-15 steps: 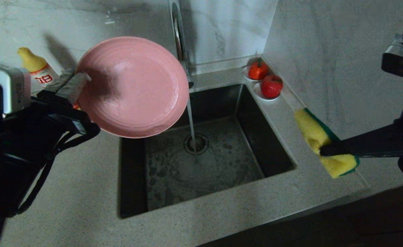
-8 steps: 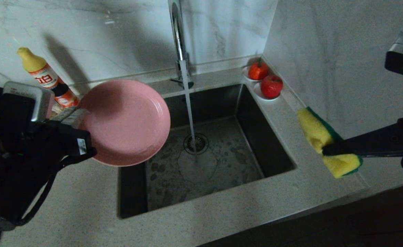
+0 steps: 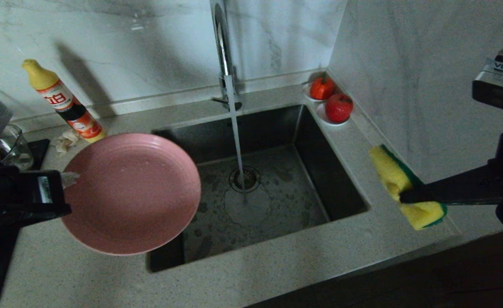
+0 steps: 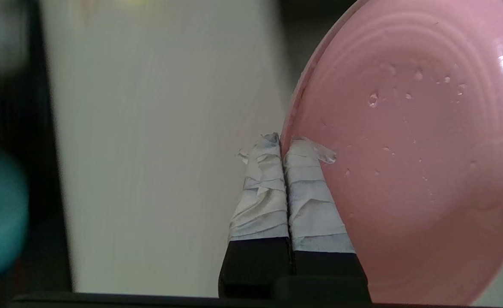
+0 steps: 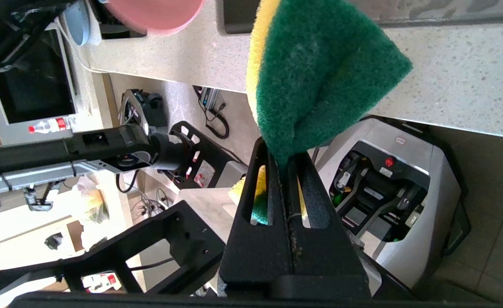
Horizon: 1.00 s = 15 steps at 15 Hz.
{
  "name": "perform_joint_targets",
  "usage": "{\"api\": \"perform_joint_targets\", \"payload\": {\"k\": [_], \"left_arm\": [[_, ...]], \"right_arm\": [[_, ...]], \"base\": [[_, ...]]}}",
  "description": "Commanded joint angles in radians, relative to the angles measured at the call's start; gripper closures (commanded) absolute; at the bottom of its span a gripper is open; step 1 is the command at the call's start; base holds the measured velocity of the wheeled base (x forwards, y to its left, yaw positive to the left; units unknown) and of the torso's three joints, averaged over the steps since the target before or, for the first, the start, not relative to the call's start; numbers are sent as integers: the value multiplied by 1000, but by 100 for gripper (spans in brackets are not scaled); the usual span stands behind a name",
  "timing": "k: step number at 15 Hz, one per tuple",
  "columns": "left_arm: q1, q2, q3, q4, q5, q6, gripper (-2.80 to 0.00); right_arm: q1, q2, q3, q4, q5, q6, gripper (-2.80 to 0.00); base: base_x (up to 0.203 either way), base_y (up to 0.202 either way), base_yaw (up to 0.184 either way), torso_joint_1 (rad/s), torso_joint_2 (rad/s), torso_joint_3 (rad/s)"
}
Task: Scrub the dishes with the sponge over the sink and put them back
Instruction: Rinse the plate, then place the plate on the table
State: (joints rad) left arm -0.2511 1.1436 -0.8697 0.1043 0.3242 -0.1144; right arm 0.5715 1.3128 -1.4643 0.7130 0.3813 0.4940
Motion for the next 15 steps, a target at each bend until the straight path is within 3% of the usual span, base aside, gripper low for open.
{"api": "perform_joint_targets", "payload": {"k": [1,4,6,9,11,15], "left_arm": [[145,-1,-37,146,-42,-75,0],[334,32,-21,82,-159,-103,0],[477,61,-1,-5,-266,-115,0],[651,115,22,-49,-420,-120,0],[715,171,38,-69,-443,-112,0],[804,292,85,-217,-479,-106,0]], "right_arm": [[-1,6,4,3,2,3,0],[-1,8,12,2,2,1,0],[-2,10,17,-1,2,1,0],[-13,11,41,-41,4,0,0],[-13,17,42,-44,5,-2,0],[-13,33,36,-47,5,0,0]], "base": [[0,0,0,0,0,0],[0,0,0,0,0,0],[0,0,0,0,0,0],[0,0,0,0,0,0],[0,0,0,0,0,0],[0,0,0,0,0,0]]}}
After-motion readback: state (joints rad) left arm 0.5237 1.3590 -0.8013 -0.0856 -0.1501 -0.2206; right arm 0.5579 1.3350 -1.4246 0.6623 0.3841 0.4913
